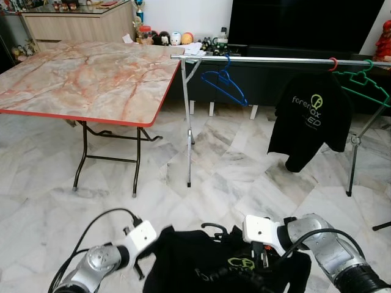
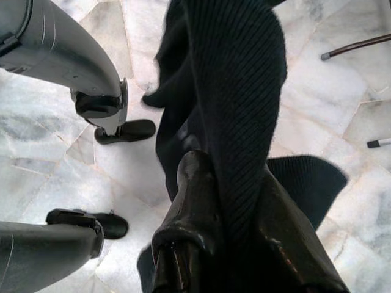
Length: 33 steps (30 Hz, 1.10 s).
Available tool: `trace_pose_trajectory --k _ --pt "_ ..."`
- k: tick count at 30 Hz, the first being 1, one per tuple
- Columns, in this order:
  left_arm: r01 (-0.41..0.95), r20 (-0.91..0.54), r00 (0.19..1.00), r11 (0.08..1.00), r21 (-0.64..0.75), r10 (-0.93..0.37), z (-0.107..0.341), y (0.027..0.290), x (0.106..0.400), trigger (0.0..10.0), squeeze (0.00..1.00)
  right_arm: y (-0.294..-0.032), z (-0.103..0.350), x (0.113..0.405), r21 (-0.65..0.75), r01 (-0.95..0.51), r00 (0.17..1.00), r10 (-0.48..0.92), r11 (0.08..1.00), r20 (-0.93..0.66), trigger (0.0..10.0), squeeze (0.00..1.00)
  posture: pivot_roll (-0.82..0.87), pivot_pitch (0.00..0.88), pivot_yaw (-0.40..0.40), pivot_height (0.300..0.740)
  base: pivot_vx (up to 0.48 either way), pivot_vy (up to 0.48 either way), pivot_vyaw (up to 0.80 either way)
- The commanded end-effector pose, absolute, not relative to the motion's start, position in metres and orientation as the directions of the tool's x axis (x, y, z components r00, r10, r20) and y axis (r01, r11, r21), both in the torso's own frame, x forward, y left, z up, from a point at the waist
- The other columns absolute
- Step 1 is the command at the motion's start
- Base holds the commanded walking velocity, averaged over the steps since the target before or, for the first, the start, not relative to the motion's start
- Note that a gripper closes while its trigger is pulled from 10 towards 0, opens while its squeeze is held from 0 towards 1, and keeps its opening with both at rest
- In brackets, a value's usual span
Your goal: Hang hanger
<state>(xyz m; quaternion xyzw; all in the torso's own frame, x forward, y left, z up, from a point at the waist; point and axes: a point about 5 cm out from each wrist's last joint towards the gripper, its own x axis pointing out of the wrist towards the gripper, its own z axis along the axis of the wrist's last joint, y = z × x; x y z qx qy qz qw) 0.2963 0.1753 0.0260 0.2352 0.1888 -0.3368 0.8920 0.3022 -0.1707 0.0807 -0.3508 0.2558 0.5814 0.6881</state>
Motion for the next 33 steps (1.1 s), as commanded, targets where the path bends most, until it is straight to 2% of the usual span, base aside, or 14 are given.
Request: trace_pose_trajectory --k 1,4,9,10,14,18,19,20,21,22,28,33 --pt "0.541 -0.399 0.823 0.774 0.33 -0.405 0.044 0.195 0.311 0.0 0.0 -0.18 0.068 0.293 -0.131 -0.99 0.134 0.553 0.046 -0.823 10.0 0.0 0.04 0.041 -0.001 0.74 0.0 0.0 0.0" --pt "0.475 -0.364 0.864 0.803 0.36 -0.348 0.049 0.201 0.316 0.0 0.0 -0.181 0.062 0.287 -0.092 -0.995 0.09 0.528 0.023 -0.844 10.0 0.0 0.04 0.041 -0.001 0.74 0.0 0.0 0.0" --pt "0.485 -0.369 0.859 0.796 0.362 -0.355 0.048 0.2 0.316 0.0 0.0 -0.183 0.058 0.282 -0.055 -0.998 0.052 0.507 0.008 -0.861 10.0 0.0 0.04 0.042 -0.003 0.74 0.0 0.0 0.0" --pt "0.532 -0.392 0.83 0.772 0.347 -0.396 0.044 0.196 0.312 0.0 0.0 -0.184 0.059 0.285 -0.083 -0.996 0.086 0.509 0.029 -0.857 10.0 0.0 0.04 0.042 -0.002 0.74 0.0 0.0 0.0" --pt "0.612 -0.452 0.77 0.722 0.322 -0.451 0.033 0.189 0.302 0.0 0.0 -0.183 0.063 0.29 -0.116 -0.992 0.123 0.527 0.047 -0.841 10.0 0.0 0.04 0.041 -0.001 0.74 0.0 0.0 0.0" --pt "0.764 -0.585 0.601 0.606 0.222 -0.544 0.011 0.178 0.283 0.0 0.0 -0.178 0.068 0.293 -0.119 -0.991 0.133 0.564 0.061 -0.815 10.0 0.0 0.04 0.041 -0.003 0.74 0.0 0.0 0.0" --pt "0.805 -0.608 0.547 0.561 0.194 -0.575 0.006 0.174 0.276 9.1 0.0 -0.177 0.069 0.293 -0.12 -0.991 0.132 0.568 0.059 -0.813 10.0 0.0 0.04 0.041 -0.003 0.74 0.0 0.0 0.0" --pt "0.827 -0.625 0.511 0.537 0.169 -0.591 0.003 0.173 0.272 10.0 0.0 -0.177 0.07 0.293 -0.119 -0.991 0.131 0.573 0.059 -0.809 10.0 0.0 0.04 0.041 -0.003 0.74 0.0 0.0 0.0" --pt "0.841 -0.636 0.484 0.52 0.149 -0.6 0.0 0.171 0.268 10.0 0.0 -0.176 0.071 0.293 -0.119 -0.991 0.131 0.578 0.059 -0.805 10.0 0.0 0.04 0.041 -0.003 0.74 0.0 0.0 0.0" --pt "0.828 -0.624 0.5 0.543 0.14 -0.601 0.002 0.172 0.27 10.0 1.0 -0.176 0.071 0.294 -0.117 -0.991 0.13 0.583 0.061 -0.802 10.0 0.0 0.04 0.04 -0.004 0.74 0.0 0.0 0.0" --pt "0.815 -0.601 0.526 0.557 0.157 -0.601 0.01 0.177 0.276 10.0 1.0 -0.179 0.069 0.291 -0.101 -0.994 0.109 0.565 0.046 -0.818 10.0 0.0 0.04 0.042 -0.006 0.74 0.0 0.0 0.0" --pt "0.829 -0.604 0.512 0.537 0.159 -0.611 0.014 0.181 0.276 10.0 1.0 -0.187 0.059 0.29 -0.12 -0.993 0.113 0.471 0.016 -0.875 10.0 0.0 0.04 0.042 -0.006 0.74 0.0 0.0 0.0"
